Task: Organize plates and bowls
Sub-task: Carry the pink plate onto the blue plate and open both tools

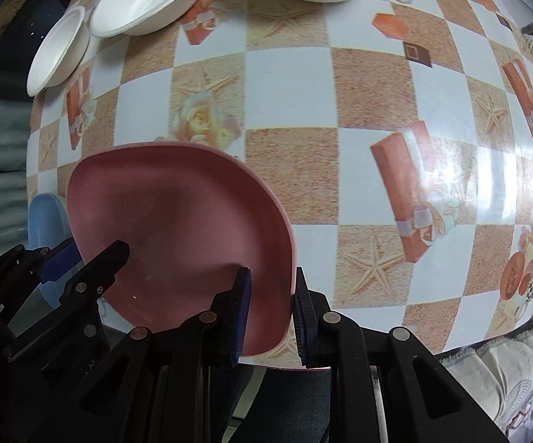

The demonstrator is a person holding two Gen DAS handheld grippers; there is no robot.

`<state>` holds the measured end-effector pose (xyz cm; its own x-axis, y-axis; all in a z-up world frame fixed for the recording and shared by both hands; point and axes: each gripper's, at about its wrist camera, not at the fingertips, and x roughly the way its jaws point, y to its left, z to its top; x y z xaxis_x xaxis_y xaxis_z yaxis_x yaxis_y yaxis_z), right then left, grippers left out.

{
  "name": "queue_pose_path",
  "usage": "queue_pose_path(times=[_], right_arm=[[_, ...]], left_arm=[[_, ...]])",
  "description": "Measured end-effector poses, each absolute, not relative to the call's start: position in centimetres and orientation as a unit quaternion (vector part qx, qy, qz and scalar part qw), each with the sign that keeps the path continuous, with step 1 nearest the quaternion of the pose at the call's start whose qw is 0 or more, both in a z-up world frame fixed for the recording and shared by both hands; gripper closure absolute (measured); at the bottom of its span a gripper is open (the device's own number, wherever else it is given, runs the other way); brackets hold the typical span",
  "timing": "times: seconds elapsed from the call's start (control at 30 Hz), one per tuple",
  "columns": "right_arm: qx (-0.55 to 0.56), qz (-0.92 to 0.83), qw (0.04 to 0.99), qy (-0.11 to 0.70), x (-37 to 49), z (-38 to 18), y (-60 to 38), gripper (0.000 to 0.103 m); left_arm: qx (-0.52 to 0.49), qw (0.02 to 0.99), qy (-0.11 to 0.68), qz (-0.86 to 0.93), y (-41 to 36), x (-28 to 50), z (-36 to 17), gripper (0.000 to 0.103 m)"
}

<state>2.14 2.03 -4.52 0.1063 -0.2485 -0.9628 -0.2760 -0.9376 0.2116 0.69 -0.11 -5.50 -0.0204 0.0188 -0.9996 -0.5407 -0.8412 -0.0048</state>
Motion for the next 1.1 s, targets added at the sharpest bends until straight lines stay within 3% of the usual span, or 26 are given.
queue_pose_path(times=[0.57, 1.0, 1.1], right_arm=[[-0.752, 0.642, -0.093, 0.119, -1.9, -0.8, -12.5, 0.079], [-0.766, 0.615, -0.161, 0.096, -5.8, -2.2, -22.6, 0.079], [-0.768, 0.608, -0.176, 0.098, -6.3, -2.9, -24.5, 0.079]], left_arm=[[-0.670, 0.119, 0.151, 0.717, -10.6, -0.2, -0.9, 0.077], [-0.668, 0.049, 0.143, 0.728, -17.4, -1.4, -0.9, 0.077], [-0.668, 0.032, 0.136, 0.731, -18.2, -1.6, -1.5, 0.064]])
